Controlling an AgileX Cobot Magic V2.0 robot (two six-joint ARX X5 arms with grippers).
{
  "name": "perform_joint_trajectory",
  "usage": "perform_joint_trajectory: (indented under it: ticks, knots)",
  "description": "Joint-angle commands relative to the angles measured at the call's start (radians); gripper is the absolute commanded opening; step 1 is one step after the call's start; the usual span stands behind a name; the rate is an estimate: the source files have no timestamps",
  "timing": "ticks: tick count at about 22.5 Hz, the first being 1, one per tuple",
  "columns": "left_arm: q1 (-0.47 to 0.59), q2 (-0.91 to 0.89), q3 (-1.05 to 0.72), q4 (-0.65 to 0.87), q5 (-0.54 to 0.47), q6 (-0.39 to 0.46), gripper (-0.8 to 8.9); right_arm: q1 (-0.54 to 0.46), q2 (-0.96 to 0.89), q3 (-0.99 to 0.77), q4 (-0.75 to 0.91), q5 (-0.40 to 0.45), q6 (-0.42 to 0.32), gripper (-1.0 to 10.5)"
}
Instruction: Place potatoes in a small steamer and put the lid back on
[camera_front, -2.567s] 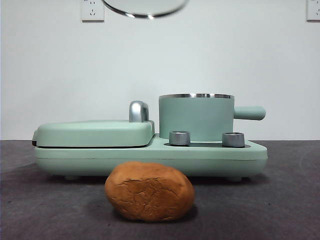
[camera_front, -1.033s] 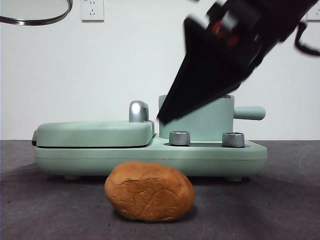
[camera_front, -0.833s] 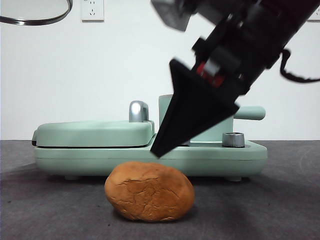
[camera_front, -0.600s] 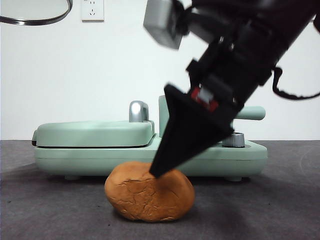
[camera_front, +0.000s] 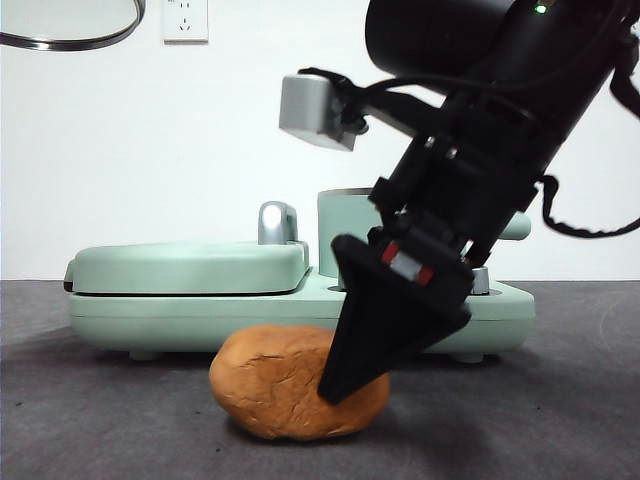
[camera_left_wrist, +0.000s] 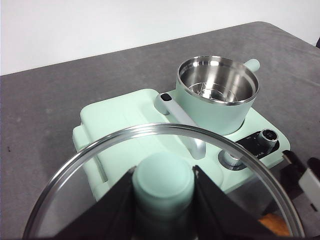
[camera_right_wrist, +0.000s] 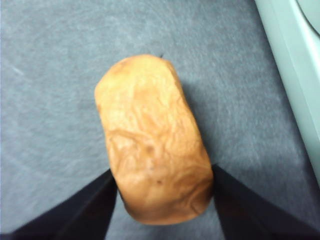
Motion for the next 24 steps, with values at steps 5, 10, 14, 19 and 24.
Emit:
perform_joint_trajectory:
  ticks: [5,10,14,19,24]
  knots:
    - [-0.001,0.001,0.017,0.027,0.001,-0.003,0.13,0.012,-0.198,0.093,-0.201,0.0,0.085,2.3]
    - [-0.001,0.002,0.017,0.027,0.001,-0.003,0.13,0.005,-0.312,0.314,-0.435,0.153,0.228,2.3]
    - [-0.001,0.002,0.017,0.027,0.001,-0.003,0.13,-0.02,-0.282,0.539,-0.58,0.237,0.246,2.3]
    - [-0.001,0.002,0.017,0.027,0.001,-0.003,0.13,-0.092,-0.203,0.731,-0.614,0.261,0.264,2.3]
    - [-0.001,0.002,0.017,0.027,0.001,-0.003,0.13,-0.172,-0.075,0.91,-0.643,0.263,0.289,2.3]
